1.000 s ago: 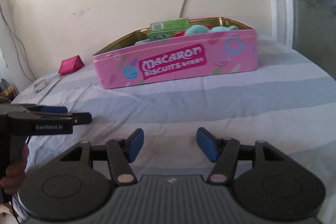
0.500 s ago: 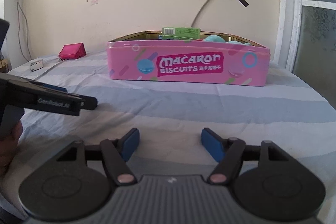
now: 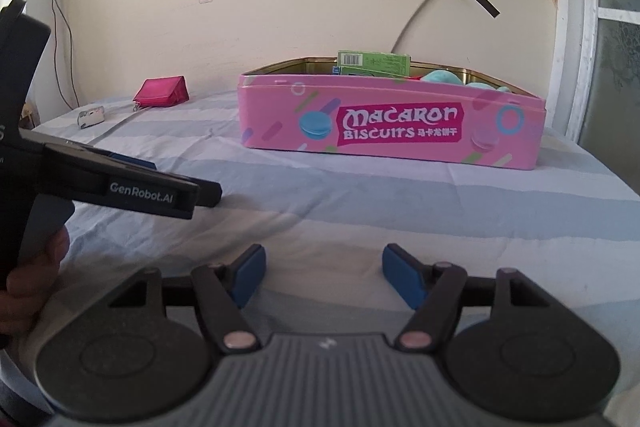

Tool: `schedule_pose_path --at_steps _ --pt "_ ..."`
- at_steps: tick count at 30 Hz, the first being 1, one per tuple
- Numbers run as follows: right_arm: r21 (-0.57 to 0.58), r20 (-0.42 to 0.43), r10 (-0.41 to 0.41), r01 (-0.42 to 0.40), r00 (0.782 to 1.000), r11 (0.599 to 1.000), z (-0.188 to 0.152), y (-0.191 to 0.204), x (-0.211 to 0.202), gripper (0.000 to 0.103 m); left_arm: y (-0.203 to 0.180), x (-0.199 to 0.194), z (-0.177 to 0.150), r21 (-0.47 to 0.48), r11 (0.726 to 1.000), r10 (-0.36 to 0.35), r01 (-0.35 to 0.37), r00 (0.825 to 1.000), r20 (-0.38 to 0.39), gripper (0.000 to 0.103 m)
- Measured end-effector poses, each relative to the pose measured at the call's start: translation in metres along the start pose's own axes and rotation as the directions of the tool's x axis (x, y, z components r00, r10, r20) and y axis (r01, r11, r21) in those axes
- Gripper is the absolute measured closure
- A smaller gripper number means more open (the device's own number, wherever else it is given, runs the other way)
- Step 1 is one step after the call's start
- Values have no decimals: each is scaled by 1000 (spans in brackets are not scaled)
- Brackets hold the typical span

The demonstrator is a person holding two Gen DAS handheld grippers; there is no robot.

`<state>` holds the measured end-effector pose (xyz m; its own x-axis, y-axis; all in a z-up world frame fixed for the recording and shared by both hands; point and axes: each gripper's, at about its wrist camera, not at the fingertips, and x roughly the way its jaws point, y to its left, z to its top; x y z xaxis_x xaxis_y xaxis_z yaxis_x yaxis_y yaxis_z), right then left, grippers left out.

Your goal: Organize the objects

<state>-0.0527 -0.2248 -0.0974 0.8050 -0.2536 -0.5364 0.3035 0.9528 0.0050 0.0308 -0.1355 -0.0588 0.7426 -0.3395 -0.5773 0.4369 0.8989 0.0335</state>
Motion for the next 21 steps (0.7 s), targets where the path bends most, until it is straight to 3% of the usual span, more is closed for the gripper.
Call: schedule_pose_path --at_steps 11,21 --pt "-59 -29 69 -70 997 996 10 25 10 36 16 -1 -2 -13 1000 2 -2 1000 -11 20" --pt "-203 -75 180 -192 981 960 30 81 34 38 70 -9 -6 -71 994 86 -89 995 -43 18"
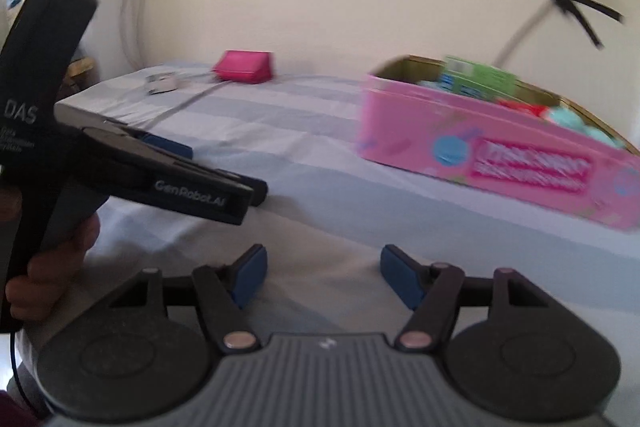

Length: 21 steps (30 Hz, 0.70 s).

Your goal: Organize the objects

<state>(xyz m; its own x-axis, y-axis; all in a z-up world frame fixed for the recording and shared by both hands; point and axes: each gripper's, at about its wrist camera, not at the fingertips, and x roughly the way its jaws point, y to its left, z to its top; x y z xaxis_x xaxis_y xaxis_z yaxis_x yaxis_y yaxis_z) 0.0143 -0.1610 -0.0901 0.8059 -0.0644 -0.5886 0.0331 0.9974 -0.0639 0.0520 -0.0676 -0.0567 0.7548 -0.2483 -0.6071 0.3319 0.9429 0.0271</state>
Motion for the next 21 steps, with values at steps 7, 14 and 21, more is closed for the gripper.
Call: schedule_pose_path --at_steps 7,14,21 --pt "-72 -50 171 -174 984 982 41 43 45 38 69 -4 6 -58 991 121 -120 993 10 18" --pt "-149 -98 275 -287 957 946 90 99 105 28 184 6 13 -186 923 337 -336 941 -24 18" --pt "-169 -113 338 -353 935 920 145 147 183 24 279 9 16 -357 814 469 -458 881 -61 18"
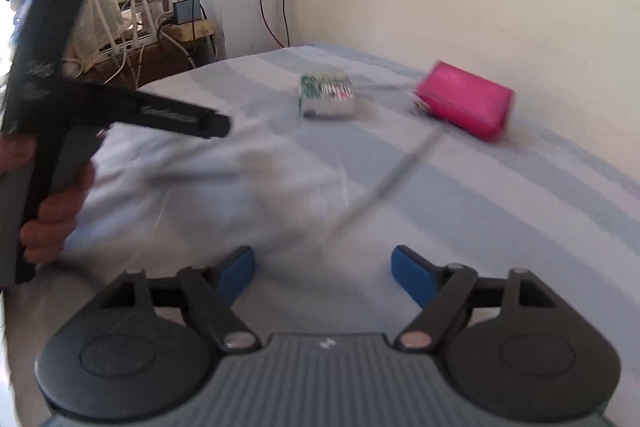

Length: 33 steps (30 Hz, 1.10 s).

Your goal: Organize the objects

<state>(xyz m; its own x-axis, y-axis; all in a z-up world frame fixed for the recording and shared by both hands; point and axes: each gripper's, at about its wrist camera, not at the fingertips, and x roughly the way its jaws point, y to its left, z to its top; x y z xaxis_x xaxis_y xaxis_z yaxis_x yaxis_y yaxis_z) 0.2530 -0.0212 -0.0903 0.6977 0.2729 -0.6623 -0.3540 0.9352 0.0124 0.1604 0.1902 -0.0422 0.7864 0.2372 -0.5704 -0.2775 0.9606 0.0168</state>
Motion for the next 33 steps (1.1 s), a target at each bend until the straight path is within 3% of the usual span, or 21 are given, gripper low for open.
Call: schedule_pose_path --at_steps 2,4,9,12,13,18,25,33 --pt "10 -8 -8 9 1000 1000 16 -2 23 23 11 15 -3 -40 999 30 -31 999 -23 19" --pt "13 15 -19 19 1000 1000 31 -2 44 23 13 10 -2 -68 998 4 -4 1000 4 17" --pt "8 6 -5 5 1000 1000 62 1 83 21 7 10 -3 -70 998 0 -1 1000 -18 19" --pt "-17 10 -24 24 1000 1000 77 1 103 15 11 9 -3 -91 996 -15 13 1000 -18 18" --pt "-30 13 -37 37 999 999 80 2 107 7 11 8 -2 -91 996 -15 13 1000 -17 18" --pt "14 -9 7 -7 1000 1000 96 -5 129 8 13 12 -4 -95 995 -17 16 1000 -16 18" --pt "-32 37 64 -63 997 998 89 1 118 45 15 16 -3 -90 996 -14 13 1000 -17 18" --pt "-35 43 58 -57 997 998 72 3 96 47 16 15 -3 -88 996 -14 12 1000 -17 18"
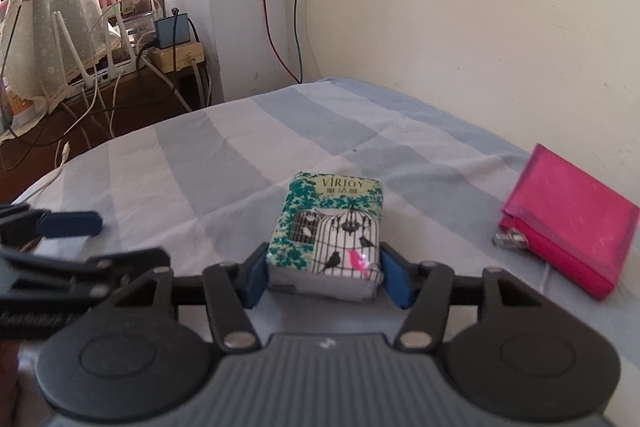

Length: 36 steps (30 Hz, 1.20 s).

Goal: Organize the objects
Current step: 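Close the right gripper on the Virjoy tissue pack and lift it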

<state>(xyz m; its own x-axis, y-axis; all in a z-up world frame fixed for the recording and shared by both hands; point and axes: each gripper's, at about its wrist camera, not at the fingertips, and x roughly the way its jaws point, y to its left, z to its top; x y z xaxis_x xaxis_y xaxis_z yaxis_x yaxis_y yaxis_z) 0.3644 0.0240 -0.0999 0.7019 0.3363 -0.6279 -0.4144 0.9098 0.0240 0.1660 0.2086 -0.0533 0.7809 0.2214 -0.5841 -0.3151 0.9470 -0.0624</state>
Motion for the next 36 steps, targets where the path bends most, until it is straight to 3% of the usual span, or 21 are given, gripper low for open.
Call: schedule_pose_path --at_steps 10,18,25,36 --pt "-51 -1 22 -22 1000 998 -45 8 -60 47 -1 2 -1 16 1000 6 -6 1000 -4 16" --pt "-26 -26 36 -37 999 999 -87 7 -121 47 -7 4 -1 61 998 17 -16 1000 -15 14" --pt "-54 16 -34 34 999 998 -144 12 -188 47 -10 2 -3 83 996 31 -30 999 -15 13" --pt "112 28 -161 157 986 981 -220 -14 -283 44 -23 -7 -9 144 987 74 -74 997 10 13"
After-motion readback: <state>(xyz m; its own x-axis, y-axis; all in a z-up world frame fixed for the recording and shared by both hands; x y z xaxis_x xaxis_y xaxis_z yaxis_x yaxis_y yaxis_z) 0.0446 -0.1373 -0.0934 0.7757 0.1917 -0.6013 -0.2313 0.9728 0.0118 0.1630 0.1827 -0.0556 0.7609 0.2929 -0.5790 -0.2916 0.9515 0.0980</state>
